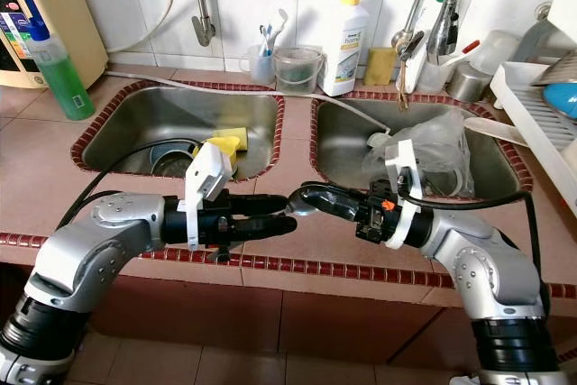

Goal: Kitchen organization

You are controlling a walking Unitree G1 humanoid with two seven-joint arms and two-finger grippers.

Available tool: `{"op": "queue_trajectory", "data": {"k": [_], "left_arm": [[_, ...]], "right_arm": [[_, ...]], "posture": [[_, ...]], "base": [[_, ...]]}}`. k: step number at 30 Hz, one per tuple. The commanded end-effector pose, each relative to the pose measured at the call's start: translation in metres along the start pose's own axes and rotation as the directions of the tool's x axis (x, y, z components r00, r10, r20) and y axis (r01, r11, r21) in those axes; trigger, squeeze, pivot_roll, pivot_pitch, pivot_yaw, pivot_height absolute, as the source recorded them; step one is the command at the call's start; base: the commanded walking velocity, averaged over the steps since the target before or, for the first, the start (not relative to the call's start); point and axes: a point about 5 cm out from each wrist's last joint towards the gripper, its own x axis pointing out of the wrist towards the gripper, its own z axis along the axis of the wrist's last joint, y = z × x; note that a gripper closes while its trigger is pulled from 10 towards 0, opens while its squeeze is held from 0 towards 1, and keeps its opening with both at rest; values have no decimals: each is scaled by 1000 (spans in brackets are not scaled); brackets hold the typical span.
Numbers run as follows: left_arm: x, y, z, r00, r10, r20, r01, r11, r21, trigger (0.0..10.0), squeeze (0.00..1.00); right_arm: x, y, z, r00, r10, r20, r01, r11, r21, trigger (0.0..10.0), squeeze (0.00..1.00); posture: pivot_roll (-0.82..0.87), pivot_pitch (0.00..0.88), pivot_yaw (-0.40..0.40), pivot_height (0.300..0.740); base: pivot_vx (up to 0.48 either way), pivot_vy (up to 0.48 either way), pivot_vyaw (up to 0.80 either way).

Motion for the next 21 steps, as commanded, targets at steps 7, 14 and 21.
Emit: {"op": "queue_trajectory", "data": {"k": [7,14,21], "left_arm": [[-8,20,0,989,145,2,-145,989,-25,10000,0],[-28,45,12,949,306,75,-302,951,-63,10000,0],[-37,70,31,872,459,169,-455,888,-62,10000,0]], "right_arm": [[0,0,5,1000,-6,15,6,1000,-24,0,0],[-3,-25,10,972,-222,72,227,972,-65,10000,0],[1,-33,20,960,-246,134,257,964,-68,10000,0]], "posture": [[29,0,-36,740],[42,0,-47,740],[49,0,-56,740]], "base": [[0,0,0],[0,0,0],[0,0,0]]}}
